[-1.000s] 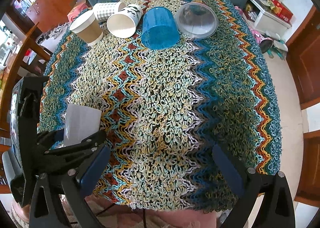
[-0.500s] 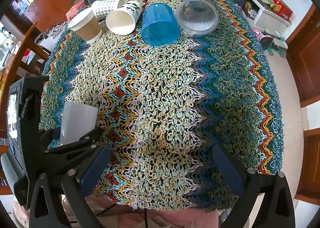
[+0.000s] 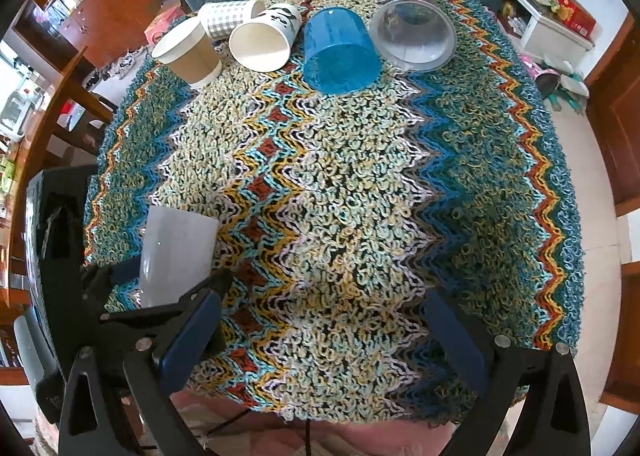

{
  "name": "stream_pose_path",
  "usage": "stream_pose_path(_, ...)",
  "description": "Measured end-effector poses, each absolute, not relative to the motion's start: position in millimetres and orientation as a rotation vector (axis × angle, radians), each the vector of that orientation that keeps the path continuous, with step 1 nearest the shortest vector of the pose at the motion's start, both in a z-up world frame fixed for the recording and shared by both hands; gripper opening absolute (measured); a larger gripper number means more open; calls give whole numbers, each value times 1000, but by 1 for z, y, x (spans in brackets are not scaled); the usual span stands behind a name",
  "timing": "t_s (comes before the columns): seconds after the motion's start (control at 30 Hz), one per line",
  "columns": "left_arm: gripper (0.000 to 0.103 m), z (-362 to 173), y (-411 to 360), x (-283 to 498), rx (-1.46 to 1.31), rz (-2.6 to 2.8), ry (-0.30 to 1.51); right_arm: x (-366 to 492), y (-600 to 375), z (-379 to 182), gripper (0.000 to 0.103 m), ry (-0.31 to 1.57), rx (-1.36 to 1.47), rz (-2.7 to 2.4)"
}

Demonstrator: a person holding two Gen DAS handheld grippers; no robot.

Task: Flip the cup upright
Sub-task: 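Bring the right tool to the white cup held by the left gripper, then grasp the white cup with the right gripper while the left gripper releases it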

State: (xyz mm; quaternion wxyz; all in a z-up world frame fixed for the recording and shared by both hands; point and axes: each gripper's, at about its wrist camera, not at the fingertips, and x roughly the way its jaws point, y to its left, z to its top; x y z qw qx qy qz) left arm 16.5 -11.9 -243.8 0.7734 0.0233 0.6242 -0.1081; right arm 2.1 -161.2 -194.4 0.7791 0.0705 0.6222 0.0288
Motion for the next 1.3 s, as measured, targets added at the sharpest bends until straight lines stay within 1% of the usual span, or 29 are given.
stream_pose_path(0.3,92,-227,18,-8,23,-232,1328,18,-151,-207,102,1359,235,164)
stream_pose_path(0.37,92,-221,25,-13,15,-230,1307,24,-148,-214,98,1377,277,199)
stream_pose_path(0.43,92,-213,32,-18,11,-222,1281,31,-143,-223,88,1408,325,242)
stream_pose_path(0.5,92,-209,36,-20,6,-218,1266,36,-137,-231,86,1440,360,272)
stream_pose_path(0.9,92,-210,47,-18,-42,-188,1273,49,-119,-242,86,1473,494,381)
stream_pose_path(1.13,91,-211,54,-18,-52,-169,1266,57,-103,-250,86,1504,455,384)
stream_pose_path(1.3,92,-212,58,-18,-59,-167,1264,63,-93,-260,86,1525,477,414)
